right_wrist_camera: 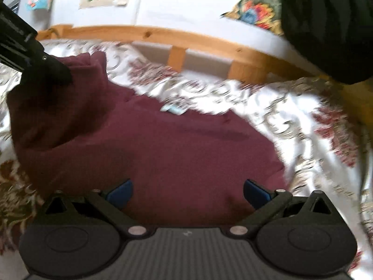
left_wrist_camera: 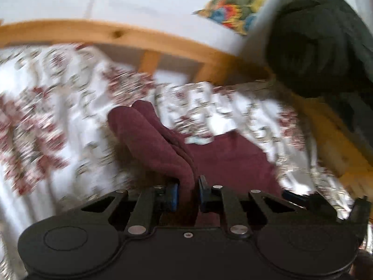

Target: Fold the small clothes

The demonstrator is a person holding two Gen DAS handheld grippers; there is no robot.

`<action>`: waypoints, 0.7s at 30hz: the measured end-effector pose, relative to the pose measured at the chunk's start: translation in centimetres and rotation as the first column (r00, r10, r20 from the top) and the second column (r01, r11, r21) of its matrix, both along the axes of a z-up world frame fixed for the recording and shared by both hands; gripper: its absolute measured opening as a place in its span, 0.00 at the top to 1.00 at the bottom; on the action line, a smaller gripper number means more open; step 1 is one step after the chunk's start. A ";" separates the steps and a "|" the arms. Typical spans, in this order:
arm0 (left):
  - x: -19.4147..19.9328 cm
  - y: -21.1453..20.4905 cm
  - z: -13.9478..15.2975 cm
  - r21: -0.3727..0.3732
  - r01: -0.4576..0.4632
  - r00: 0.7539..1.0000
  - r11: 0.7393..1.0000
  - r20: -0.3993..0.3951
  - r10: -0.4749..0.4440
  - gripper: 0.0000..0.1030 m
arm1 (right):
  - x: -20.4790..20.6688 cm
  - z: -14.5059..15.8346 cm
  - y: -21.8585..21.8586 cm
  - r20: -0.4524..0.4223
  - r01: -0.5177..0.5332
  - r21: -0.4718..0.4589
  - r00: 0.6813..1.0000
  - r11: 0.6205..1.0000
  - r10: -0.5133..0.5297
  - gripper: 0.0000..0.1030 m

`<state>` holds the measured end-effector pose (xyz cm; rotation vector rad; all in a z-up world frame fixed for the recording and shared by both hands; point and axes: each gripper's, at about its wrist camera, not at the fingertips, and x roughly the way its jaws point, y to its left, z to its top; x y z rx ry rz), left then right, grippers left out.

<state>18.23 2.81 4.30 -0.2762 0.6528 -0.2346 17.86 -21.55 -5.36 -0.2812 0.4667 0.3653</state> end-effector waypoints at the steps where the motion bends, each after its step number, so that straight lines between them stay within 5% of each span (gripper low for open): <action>1: 0.3 -0.9 0.4 0.004 0.021 1.000 1.000 0.003 -0.021 0.83 | 0.2 0.3 -0.5 0.010 0.017 0.006 1.000 1.000 -0.017 0.00; 15: 3.0 -9.7 -4.0 0.044 0.160 0.982 0.986 -0.112 -0.154 0.80 | 4.0 0.6 -6.8 -0.026 0.258 0.067 0.966 0.964 -0.257 0.00; 21: 1.3 -11.0 -2.3 0.144 0.197 0.980 0.970 -0.011 -0.197 0.30 | 4.2 0.5 -6.6 -0.033 0.254 0.064 0.967 0.965 -0.252 0.00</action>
